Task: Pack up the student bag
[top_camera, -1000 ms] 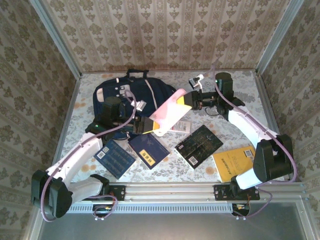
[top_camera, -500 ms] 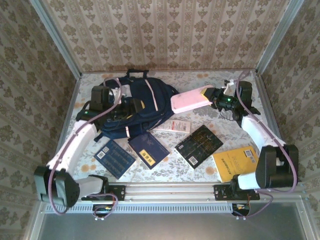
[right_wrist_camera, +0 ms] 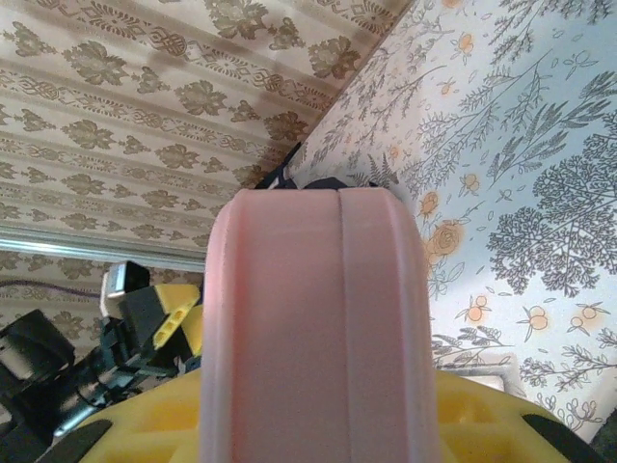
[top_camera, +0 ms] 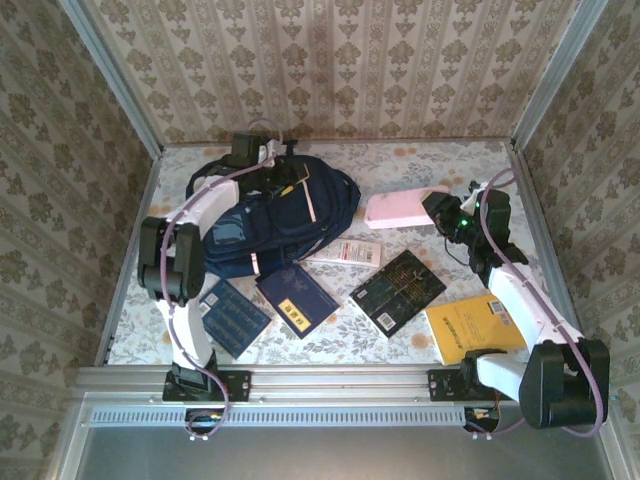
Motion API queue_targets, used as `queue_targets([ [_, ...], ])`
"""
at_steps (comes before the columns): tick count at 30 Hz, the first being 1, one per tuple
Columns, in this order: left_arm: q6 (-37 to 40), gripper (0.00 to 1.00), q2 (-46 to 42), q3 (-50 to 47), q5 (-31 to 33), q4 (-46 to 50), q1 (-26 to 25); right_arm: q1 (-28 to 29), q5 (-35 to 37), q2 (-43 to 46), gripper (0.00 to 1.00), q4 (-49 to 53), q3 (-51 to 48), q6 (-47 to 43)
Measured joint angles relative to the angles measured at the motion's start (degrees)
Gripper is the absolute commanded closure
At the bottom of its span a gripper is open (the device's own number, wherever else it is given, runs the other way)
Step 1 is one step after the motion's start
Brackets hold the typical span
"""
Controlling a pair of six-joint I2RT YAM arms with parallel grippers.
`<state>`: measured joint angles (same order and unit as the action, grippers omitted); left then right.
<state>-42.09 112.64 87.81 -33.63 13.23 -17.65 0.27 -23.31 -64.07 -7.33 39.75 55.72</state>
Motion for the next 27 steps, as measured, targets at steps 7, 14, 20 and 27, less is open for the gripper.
queue_targets([
  [7, -1.46, 0.47, 4.22, 3.69, 0.02, 0.00, 0.00, 0.00, 0.63, 0.50, 0.73, 0.26, -1.22, -0.02],
  [14, -3.02, 0.50, 6.69, 6.56, -0.13, -0.76, -0.20, -0.02, 0.63, 0.50, 0.73, 0.26, -1.33, -0.02],
  [20, -4.61, 0.50, 10.03, 8.26, -0.22, -0.87, -1.33, -0.13, 0.63, 0.50, 0.73, 0.26, -1.33, -0.02],
  [27, -5.33, 0.58, 11.63, 10.78, -0.17, 0.09, -2.40, -0.17, 0.63, 0.50, 0.73, 0.24, -1.36, -0.02],
])
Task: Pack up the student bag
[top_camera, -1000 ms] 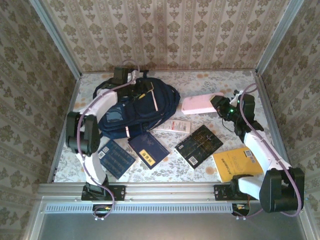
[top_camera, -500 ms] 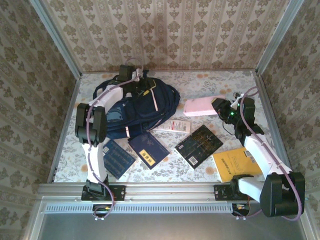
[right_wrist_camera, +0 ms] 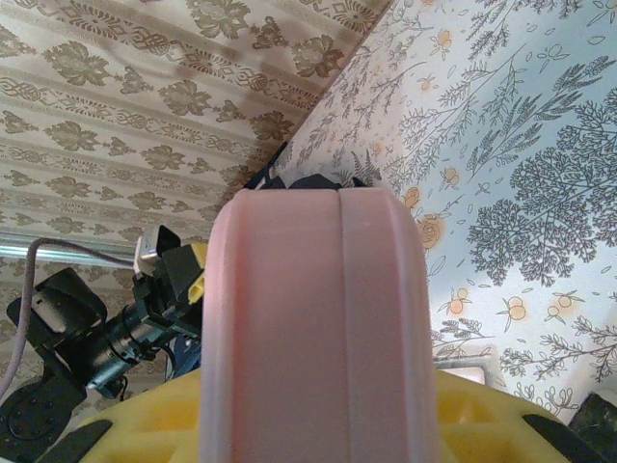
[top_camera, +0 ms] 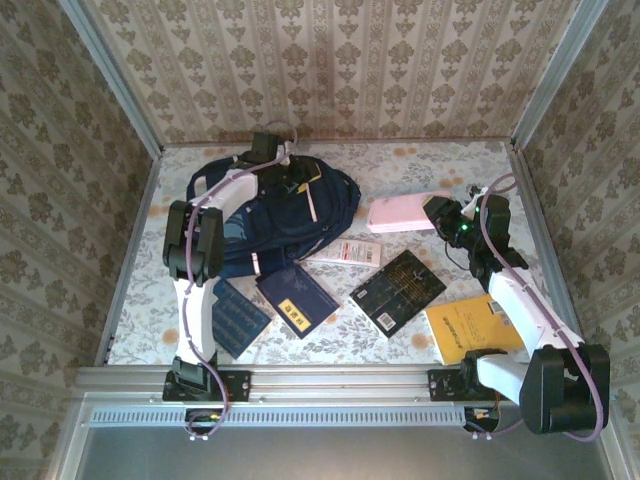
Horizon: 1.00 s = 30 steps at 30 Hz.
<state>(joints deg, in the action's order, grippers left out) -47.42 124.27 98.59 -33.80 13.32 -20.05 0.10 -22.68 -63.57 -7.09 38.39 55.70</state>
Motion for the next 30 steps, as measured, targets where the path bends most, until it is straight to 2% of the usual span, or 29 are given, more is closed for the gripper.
queue_targets([
  [7, 1.01, 0.94, 3.85, 6.75, 0.90, 7.08, -0.17, -0.22, 0.02, 0.02, 0.74, 0.02, 0.02, 0.02],
  [9, 2.54, 1.00, 5.09, 9.73, 0.90, 10.56, -0.17, -0.22, 0.48, 0.39, 0.74, 0.52, 0.00, 0.00],
  [17, 13.73, 1.00, 6.10, 29.42, 0.07, 30.60, -0.48, -0.22, 6.51, 6.10, 0.73, 6.40, 0.26, -0.48],
  [23, 16.68, 1.00, -2.40, 26.69, -6.47, 33.27, 0.26, -0.22, 7.85, 8.35, 0.72, 8.68, 4.13, -1.73],
  [30, 16.17, 1.00, -11.15, 19.65, -16.28, 30.84, 0.83, 0.24, 4.17, 6.93, 0.72, 7.17, 8.39, -1.66],
])
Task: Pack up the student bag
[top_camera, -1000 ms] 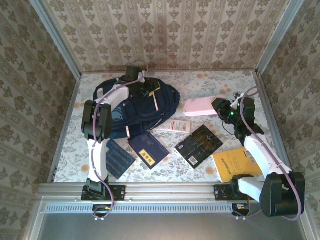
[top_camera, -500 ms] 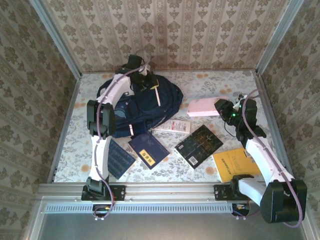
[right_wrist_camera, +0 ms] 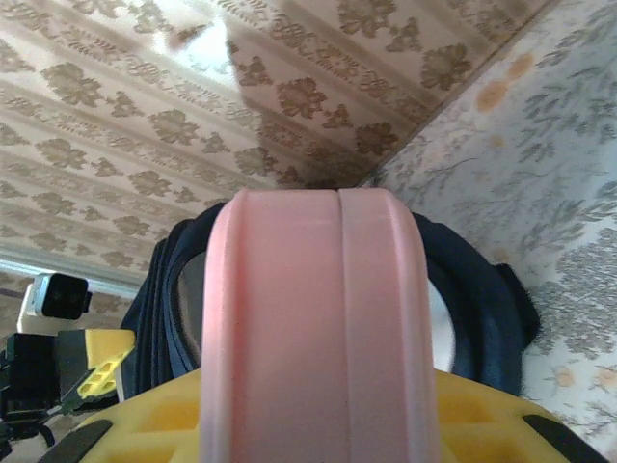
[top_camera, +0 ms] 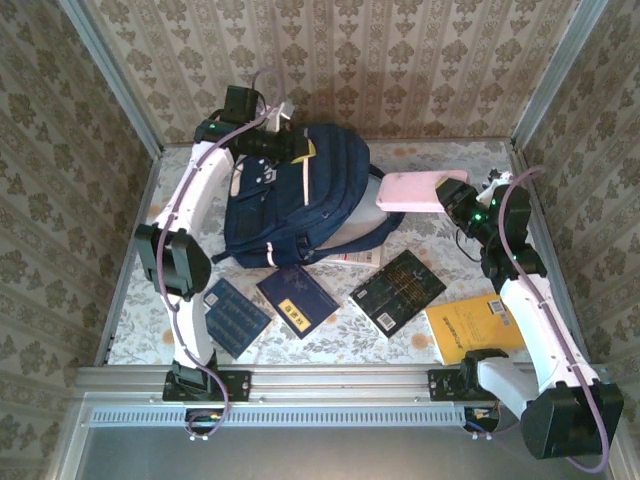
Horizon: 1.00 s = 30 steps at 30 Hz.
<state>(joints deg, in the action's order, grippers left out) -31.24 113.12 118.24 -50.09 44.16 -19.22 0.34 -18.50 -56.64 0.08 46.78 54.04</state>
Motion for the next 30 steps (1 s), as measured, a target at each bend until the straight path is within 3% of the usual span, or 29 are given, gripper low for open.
queue_targets([
  [5, -2.43, 1.00, -0.35, -1.20, -6.21, -4.00, -0.20, 3.15, -1.77, -2.95, 0.70, -2.56, 0.20, 0.44],
  [12, -7.45, 1.00, -0.37, -3.58, -11.67, -10.80, 0.02, 12.20, -1.14, -9.20, 0.70, -5.77, 3.43, 0.72],
  [19, -11.52, 1.00, -0.37, -4.57, -13.84, -15.58, 0.57, 20.59, 5.31, -18.36, 0.62, -13.31, 5.20, 3.26],
  [27, -14.27, 1.00, -0.37, -4.66, -14.49, -18.95, 1.01, 26.64, 10.38, -38.86, 0.62, -24.20, 12.35, 7.76],
  [30, -14.75, 1.00, -0.37, -4.63, -14.64, -19.56, 1.29, 29.66, 10.56, -46.58, 0.53, -24.33, 18.14, 7.82],
])
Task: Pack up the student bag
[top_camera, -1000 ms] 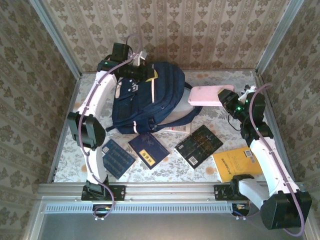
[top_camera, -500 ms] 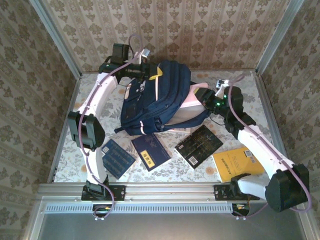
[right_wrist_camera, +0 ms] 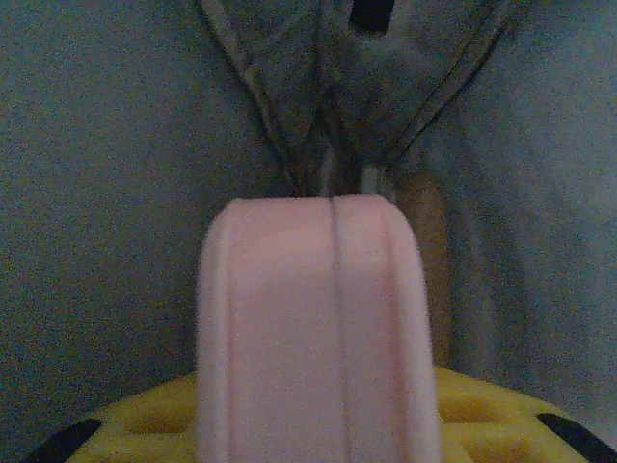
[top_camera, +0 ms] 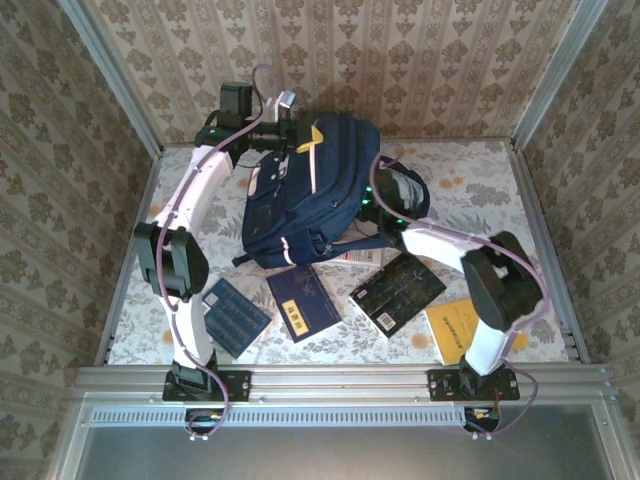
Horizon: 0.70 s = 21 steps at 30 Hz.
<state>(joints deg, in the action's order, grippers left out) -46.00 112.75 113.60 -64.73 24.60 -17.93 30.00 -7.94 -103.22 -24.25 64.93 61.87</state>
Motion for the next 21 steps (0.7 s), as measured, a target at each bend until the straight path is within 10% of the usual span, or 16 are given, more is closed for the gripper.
queue_targets([
  [6, -0.61, 1.00, 0.00, -0.02, -0.02, -0.66, 1.95, 3.26, -0.37, -8.41, 0.18, -1.27, 8.22, -0.48],
  [21, 1.27, 1.00, 0.00, -0.02, 0.07, 0.94, 5.40, 1.73, 0.31, 1.27, 0.03, 16.06, 9.92, -17.57],
])
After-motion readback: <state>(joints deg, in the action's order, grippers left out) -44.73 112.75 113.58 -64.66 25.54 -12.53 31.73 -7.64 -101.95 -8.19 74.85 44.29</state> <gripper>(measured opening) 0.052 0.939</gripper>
